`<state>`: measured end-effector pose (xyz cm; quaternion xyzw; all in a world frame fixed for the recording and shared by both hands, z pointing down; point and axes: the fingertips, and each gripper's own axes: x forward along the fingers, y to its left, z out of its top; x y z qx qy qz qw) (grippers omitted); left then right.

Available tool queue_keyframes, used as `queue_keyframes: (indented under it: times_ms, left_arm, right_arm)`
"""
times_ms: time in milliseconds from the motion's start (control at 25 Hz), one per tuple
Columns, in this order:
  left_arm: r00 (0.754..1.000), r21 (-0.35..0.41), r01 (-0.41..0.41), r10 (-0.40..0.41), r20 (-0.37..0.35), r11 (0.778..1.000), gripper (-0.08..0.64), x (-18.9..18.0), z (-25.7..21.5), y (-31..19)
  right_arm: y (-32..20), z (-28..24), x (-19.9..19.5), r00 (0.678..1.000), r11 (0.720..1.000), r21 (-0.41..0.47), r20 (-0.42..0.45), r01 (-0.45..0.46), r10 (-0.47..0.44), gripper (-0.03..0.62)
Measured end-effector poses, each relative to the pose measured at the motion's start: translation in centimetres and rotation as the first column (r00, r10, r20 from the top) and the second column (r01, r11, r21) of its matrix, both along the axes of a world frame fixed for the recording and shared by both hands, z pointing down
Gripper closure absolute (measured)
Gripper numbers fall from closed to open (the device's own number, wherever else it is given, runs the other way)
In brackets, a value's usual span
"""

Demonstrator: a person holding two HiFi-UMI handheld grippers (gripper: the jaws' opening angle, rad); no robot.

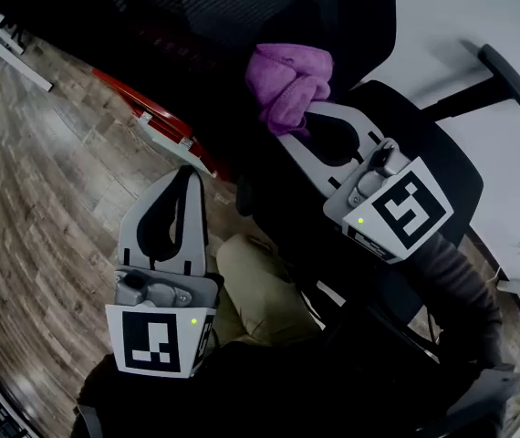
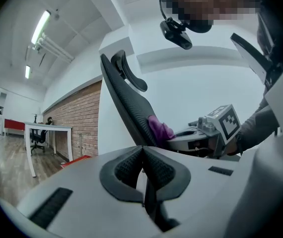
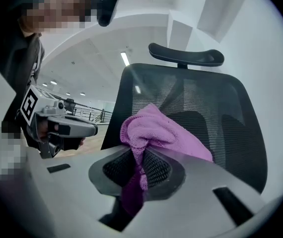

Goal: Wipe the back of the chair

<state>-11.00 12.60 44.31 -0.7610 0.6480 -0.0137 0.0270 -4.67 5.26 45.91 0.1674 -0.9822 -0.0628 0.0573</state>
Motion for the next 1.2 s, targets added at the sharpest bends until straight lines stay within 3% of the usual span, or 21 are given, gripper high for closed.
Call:
queue_keyframes:
  times_ms: [120, 280, 440, 600, 760, 1200]
  left_arm:
    - [1.0, -0.012, -0.009, 0.009, 0.017, 1.0, 0.551, 0.7, -0.3, 0.4]
    - [1.0, -0.044, 0.011, -0.012, -0.028, 0.999, 0.551, 1.0, -1.4, 0.5]
    - [1.0, -0.046, -0.001, 0.002, 0.013, 0.999, 0.551, 0.4, -2.4, -0.1]
    - [1.0, -0.039, 0.004, -0.004, 0.001, 0.999, 0.551, 0.2, -3.2, -0.4]
    - [1.0, -0.086, 0.004, -0.005, -0.008, 0.996, 0.551, 1.0, -2.4, -1.1]
    - [0.999, -0.101, -0.046, 0.043, -0.023, 0.994, 0.551, 1.8, -3.3, -0.9]
  right_arm:
    - [0.2, -0.4, -0.2, 1.0, 0.999, -0.036, 0.008, 0.002, -0.001, 0.548]
    - [0.1, -1.5, -0.5, 0.999, 1.0, -0.024, 0.04, -0.003, 0.004, 0.548]
    - [-0.3, -1.5, -0.4, 0.999, 0.999, -0.037, 0.027, -0.026, 0.027, 0.548]
    - [-0.3, -1.2, -0.3, 0.999, 0.998, -0.041, 0.024, -0.046, 0.047, 0.548]
    - [-1.1, -0.9, 0.8, 0.998, 0.998, -0.026, 0.007, -0.061, 0.061, 0.548]
    - [-2.8, -1.5, 0.6, 0.994, 0.994, -0.034, 0.021, -0.103, 0.104, 0.548]
